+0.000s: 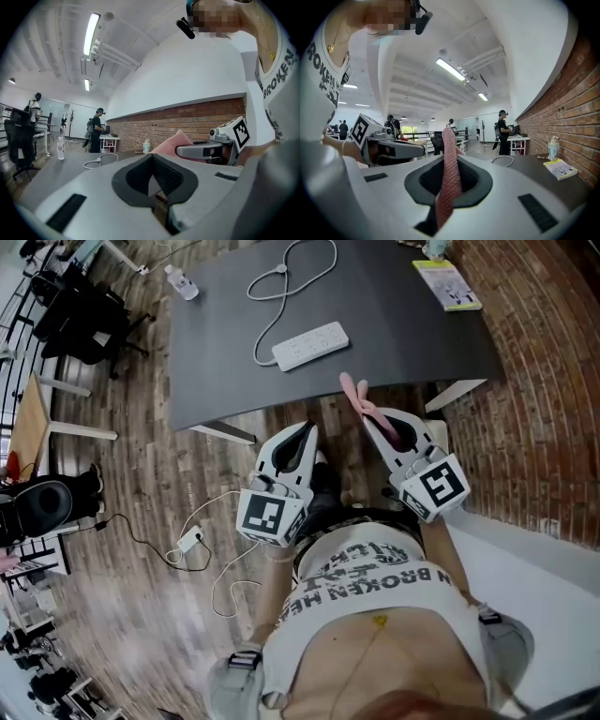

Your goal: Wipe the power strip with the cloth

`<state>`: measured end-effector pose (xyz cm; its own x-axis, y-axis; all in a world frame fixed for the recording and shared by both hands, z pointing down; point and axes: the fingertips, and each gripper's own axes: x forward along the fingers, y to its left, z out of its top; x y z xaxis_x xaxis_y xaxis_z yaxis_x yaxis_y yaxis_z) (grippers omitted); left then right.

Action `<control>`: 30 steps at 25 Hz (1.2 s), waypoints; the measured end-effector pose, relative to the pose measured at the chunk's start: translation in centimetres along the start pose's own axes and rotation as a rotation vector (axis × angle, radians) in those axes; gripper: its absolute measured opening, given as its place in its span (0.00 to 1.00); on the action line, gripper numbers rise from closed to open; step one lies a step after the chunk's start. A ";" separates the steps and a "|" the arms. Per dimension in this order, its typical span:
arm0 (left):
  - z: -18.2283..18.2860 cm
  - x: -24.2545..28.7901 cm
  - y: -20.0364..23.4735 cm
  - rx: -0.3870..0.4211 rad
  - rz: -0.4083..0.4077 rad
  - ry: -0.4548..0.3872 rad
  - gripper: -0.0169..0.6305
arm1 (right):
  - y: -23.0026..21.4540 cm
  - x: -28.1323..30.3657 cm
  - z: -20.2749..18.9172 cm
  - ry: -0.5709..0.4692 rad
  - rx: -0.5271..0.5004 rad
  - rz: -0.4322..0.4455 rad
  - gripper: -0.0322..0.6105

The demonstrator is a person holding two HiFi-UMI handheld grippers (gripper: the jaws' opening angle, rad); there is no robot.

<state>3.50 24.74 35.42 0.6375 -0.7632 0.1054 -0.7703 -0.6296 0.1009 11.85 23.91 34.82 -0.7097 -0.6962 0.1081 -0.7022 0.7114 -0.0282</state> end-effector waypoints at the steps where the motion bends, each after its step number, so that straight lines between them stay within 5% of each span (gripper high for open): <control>1: 0.1 0.8 0.8 0.001 -0.015 0.005 0.04 | -0.5 1.1 0.2 0.000 -0.003 -0.004 0.08; 17: 1.4 7.6 13.1 -0.019 -0.130 0.018 0.04 | -4.3 17.1 2.3 0.024 -0.032 -0.018 0.08; 30: -0.1 9.1 16.2 -0.066 -0.066 0.049 0.04 | -6.1 22.5 1.4 0.082 -0.048 0.078 0.08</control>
<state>-3.17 7.65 38.09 0.6879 -0.7112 0.1446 -0.7253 -0.6660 0.1744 0.07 3.81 36.05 -0.7536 -0.6297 0.1884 -0.6400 0.7683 0.0080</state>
